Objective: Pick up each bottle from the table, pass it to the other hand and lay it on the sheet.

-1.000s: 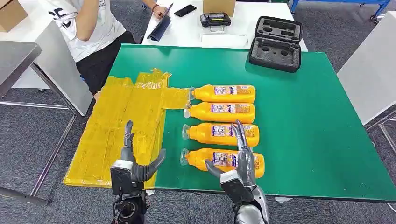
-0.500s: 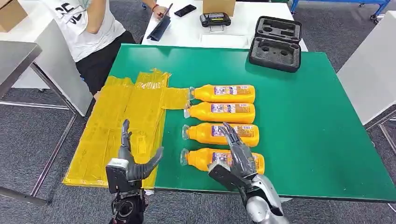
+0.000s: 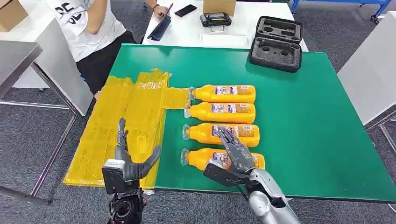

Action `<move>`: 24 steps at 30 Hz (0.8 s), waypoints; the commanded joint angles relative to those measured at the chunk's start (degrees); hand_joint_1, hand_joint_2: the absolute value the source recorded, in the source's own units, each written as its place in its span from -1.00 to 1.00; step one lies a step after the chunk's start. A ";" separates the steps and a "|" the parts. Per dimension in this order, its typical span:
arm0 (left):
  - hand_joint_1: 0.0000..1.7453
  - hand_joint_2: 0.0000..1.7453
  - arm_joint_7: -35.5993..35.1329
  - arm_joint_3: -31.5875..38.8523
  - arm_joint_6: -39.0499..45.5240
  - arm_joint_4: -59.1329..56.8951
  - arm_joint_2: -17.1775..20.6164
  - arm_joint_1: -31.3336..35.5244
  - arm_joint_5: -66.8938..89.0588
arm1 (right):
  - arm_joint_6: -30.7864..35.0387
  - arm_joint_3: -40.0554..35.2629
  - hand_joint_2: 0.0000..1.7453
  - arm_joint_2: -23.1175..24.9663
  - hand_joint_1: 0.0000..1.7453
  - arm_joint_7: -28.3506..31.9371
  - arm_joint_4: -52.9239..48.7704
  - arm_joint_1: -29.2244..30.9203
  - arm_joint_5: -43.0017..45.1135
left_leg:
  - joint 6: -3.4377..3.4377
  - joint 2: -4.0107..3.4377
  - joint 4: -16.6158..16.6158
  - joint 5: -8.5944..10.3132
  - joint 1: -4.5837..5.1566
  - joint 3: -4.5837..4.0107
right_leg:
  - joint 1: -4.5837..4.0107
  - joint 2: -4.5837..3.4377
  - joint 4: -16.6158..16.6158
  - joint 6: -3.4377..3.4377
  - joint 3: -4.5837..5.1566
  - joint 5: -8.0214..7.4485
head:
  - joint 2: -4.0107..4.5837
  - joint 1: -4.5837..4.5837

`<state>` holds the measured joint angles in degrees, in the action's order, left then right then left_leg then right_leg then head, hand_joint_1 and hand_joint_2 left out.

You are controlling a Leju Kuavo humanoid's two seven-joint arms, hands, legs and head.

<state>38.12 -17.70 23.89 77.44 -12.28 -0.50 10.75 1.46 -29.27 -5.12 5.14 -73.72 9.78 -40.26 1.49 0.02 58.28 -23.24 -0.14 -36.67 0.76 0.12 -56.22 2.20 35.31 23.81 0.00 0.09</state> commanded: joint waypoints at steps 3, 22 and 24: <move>-1.00 1.00 -0.22 0.36 -0.35 -1.35 1.37 1.44 0.17 | -0.24 -4.13 1.00 -4.62 -1.00 -0.91 -0.52 1.01 -0.70 | -0.07 0.00 -0.04 -0.09 -0.02 0.26 | -0.03 0.00 0.03 -0.08 -0.25 0.09 | 0.00 0.00; -1.00 1.00 -0.64 3.54 0.83 0.56 1.17 -0.95 -0.06 | -2.01 -6.44 1.00 -7.38 -1.00 -3.30 -2.19 1.80 -4.75 | -0.05 -0.03 -0.05 -0.07 -0.01 0.20 | -0.02 -0.03 0.04 -0.06 -0.19 0.06 | 0.00 0.00; -1.00 1.00 -0.66 4.06 1.01 1.69 1.23 -1.59 0.02 | -2.04 -6.73 1.00 -8.18 -1.00 -3.32 -1.28 2.72 -4.78 | -0.06 -0.05 -0.06 -0.10 -0.01 0.27 | -0.02 -0.06 0.05 -0.07 -0.25 0.09 | 0.00 -0.02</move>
<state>37.44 -16.63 23.96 77.96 -12.26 -0.83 10.88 -0.22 -33.33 -9.66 2.12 -76.39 10.72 -44.04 1.48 0.02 58.28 -23.24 -0.14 -36.67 0.76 0.12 -56.23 2.20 35.30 23.81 0.00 0.07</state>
